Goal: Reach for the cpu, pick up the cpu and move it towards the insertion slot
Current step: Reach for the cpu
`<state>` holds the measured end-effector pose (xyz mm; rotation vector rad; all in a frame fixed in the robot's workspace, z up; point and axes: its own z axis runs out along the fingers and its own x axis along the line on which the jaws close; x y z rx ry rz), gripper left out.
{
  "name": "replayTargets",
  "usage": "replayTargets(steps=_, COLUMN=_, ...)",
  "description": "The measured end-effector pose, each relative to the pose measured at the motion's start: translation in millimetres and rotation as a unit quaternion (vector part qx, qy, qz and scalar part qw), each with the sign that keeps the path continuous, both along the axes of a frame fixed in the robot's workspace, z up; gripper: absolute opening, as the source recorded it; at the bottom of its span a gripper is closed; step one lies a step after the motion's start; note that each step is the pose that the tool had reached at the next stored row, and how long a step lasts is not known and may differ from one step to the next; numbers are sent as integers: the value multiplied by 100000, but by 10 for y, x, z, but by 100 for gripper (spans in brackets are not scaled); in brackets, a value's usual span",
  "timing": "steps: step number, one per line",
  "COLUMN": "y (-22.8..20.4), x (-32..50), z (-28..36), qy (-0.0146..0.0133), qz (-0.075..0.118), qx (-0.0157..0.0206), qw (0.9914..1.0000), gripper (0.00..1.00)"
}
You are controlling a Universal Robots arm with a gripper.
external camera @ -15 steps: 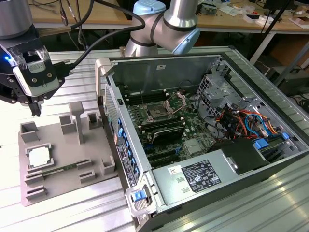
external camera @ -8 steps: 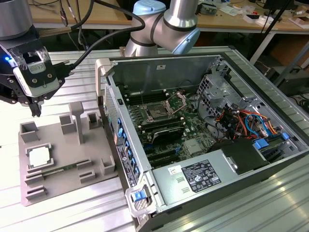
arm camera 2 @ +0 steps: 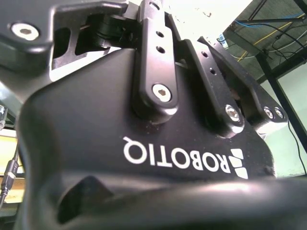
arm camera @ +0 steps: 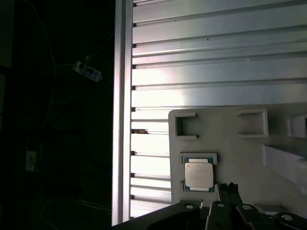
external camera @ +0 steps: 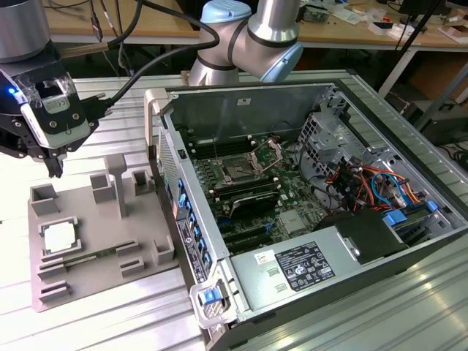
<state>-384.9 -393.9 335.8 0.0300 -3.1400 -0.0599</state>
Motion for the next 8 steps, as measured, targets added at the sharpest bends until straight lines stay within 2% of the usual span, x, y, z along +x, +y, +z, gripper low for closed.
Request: replayTargets(steps=8, y=0, x=0, z=-19, qy=-1, qz=1, qx=1, qw=100000, gripper=11)
